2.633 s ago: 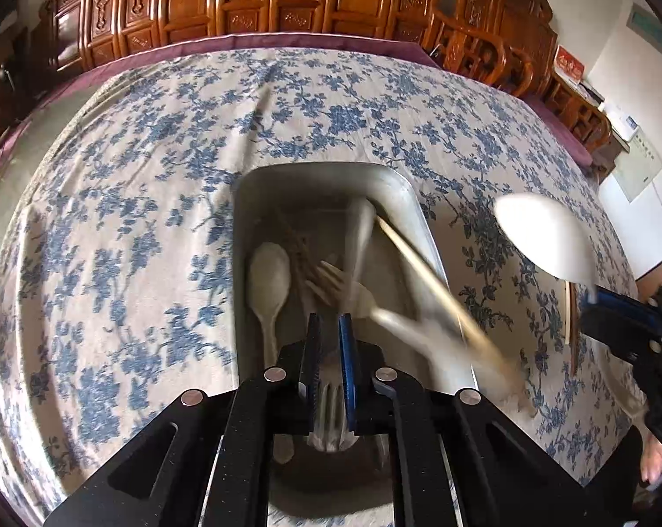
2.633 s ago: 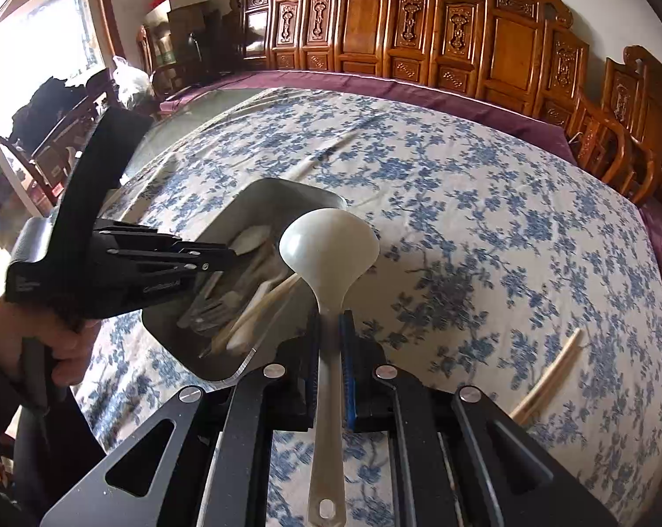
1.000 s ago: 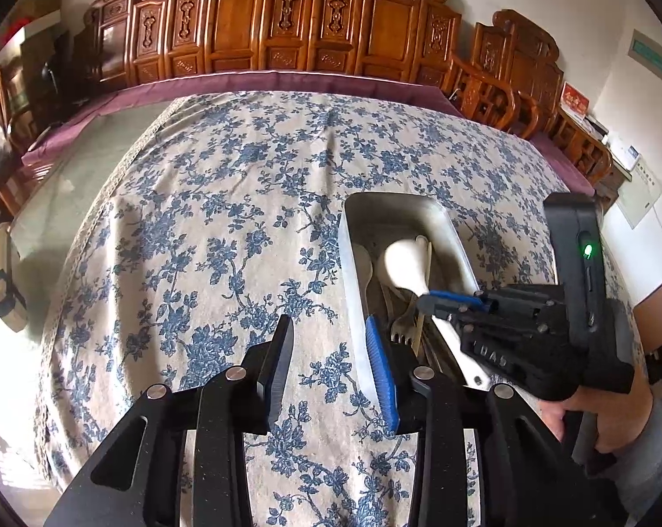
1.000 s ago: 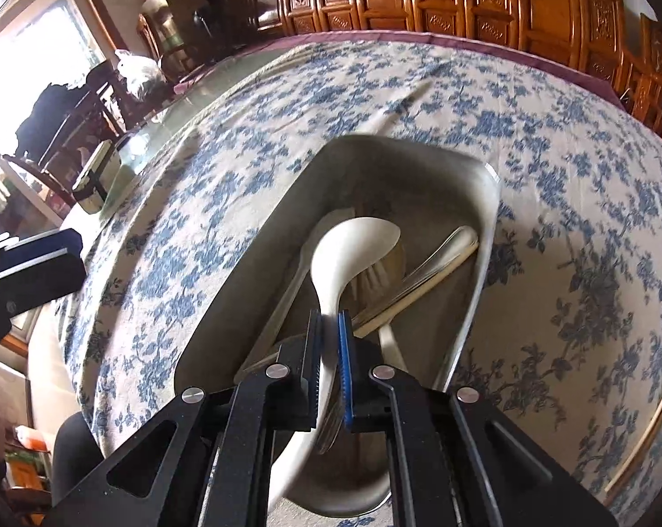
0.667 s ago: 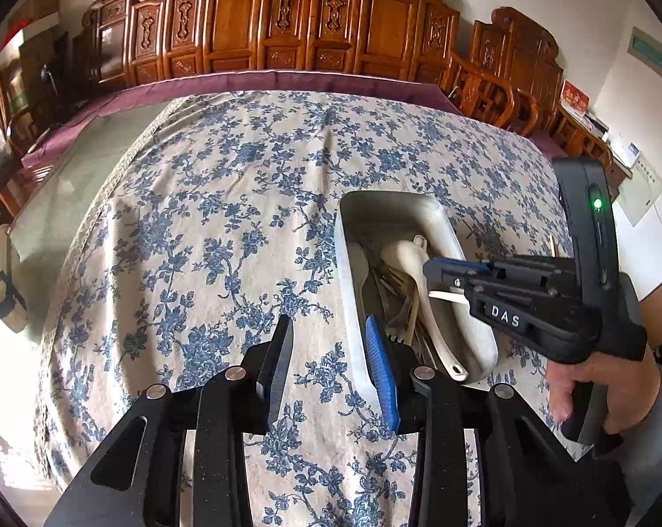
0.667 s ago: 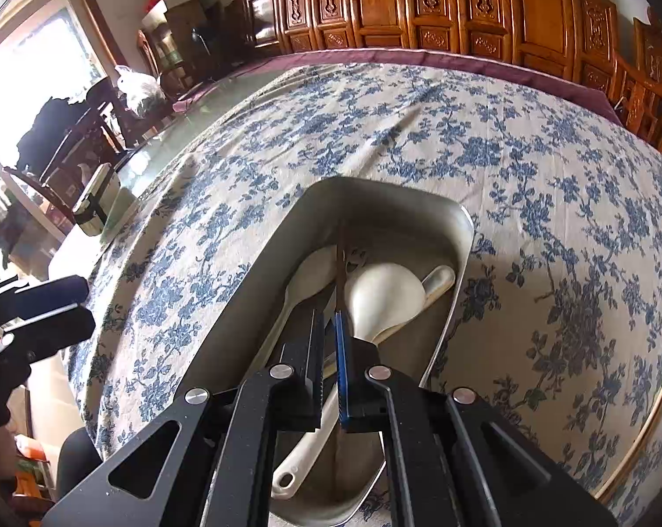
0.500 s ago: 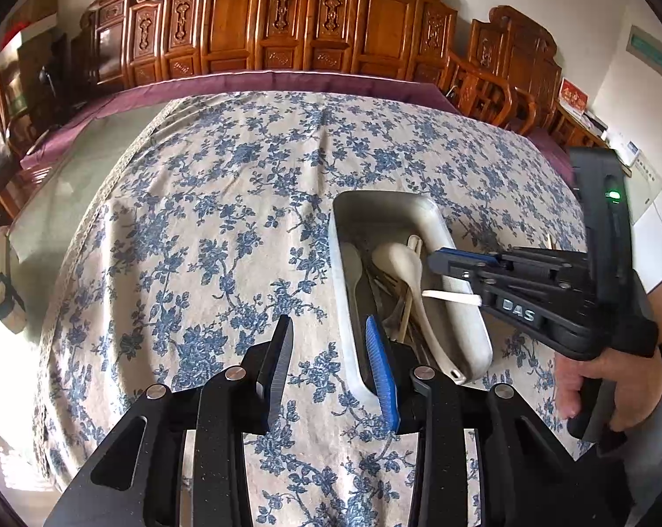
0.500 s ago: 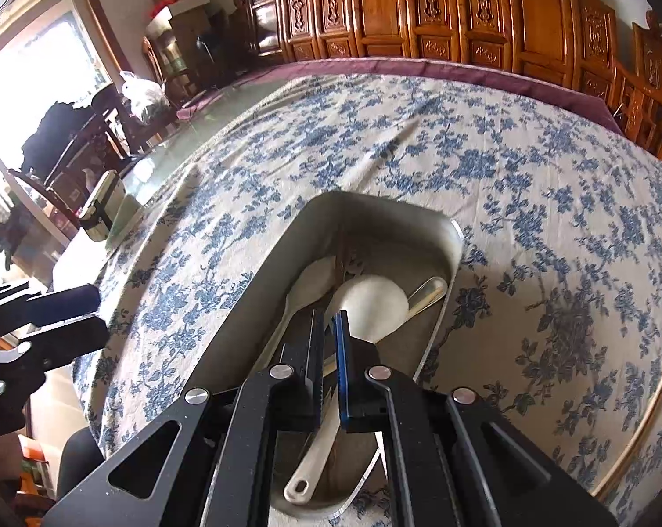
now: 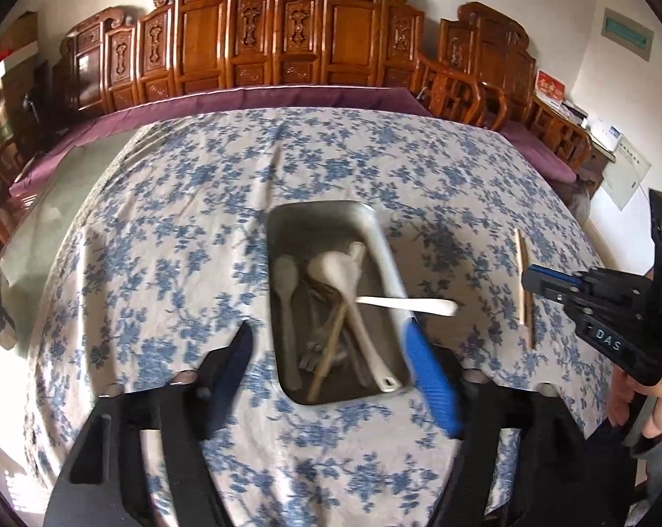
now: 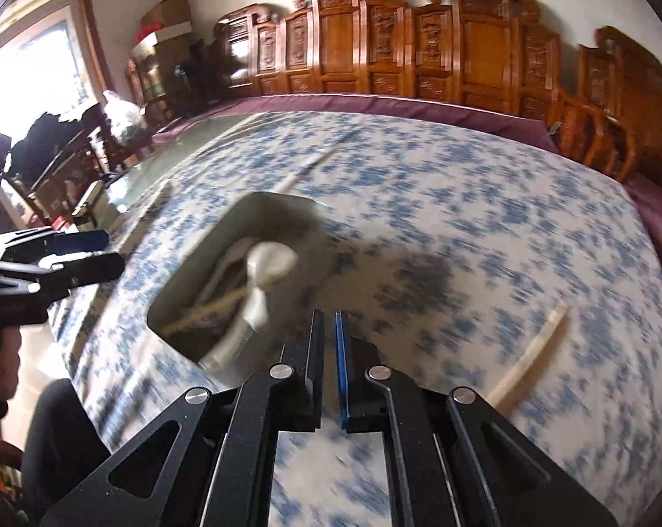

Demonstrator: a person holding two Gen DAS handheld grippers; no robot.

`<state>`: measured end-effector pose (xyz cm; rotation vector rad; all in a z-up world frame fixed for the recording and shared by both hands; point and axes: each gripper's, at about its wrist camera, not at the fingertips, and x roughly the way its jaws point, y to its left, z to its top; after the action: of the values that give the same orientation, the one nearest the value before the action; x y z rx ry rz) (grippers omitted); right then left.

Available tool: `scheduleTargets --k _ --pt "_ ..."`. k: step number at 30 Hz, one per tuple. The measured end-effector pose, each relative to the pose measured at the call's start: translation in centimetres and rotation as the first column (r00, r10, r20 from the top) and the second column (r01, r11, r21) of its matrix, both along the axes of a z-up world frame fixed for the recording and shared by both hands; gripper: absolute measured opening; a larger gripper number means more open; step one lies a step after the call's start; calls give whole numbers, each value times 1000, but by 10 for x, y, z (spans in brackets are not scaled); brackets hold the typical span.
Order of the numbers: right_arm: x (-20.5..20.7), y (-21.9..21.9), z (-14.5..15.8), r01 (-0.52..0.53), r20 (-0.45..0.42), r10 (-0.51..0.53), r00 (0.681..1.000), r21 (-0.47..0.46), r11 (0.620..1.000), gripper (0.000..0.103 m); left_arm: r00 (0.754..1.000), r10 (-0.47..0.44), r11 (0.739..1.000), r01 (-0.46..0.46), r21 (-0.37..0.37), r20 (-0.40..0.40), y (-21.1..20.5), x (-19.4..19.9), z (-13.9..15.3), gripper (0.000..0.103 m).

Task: Organize utensils
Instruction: 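Move the right gripper to a loose wooden chopstick and grasp it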

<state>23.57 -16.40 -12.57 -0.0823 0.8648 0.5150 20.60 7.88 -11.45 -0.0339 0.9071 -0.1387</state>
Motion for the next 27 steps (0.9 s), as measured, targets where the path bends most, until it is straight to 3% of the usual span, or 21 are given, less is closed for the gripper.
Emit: scheduleTargets --k 3,7,16,27 --pt "-12 -32 -4 54 2 -54 999 -16 998 7 1000 -21 1000 21 -4 10 -19 -5 -1 86" --pt "-23 -72 -13 132 -7 -132 991 -39 991 32 999 -42 999 42 -2 8 -40 -13 -3 89" --pt "-24 -119 -41 215 -72 -218 973 -52 975 35 998 -52 998 52 -23 20 -66 -30 -6 90" --pt "26 -116 -88 275 -179 -282 943 -66 959 35 995 -102 995 102 -9 13 -94 -28 -19 90"
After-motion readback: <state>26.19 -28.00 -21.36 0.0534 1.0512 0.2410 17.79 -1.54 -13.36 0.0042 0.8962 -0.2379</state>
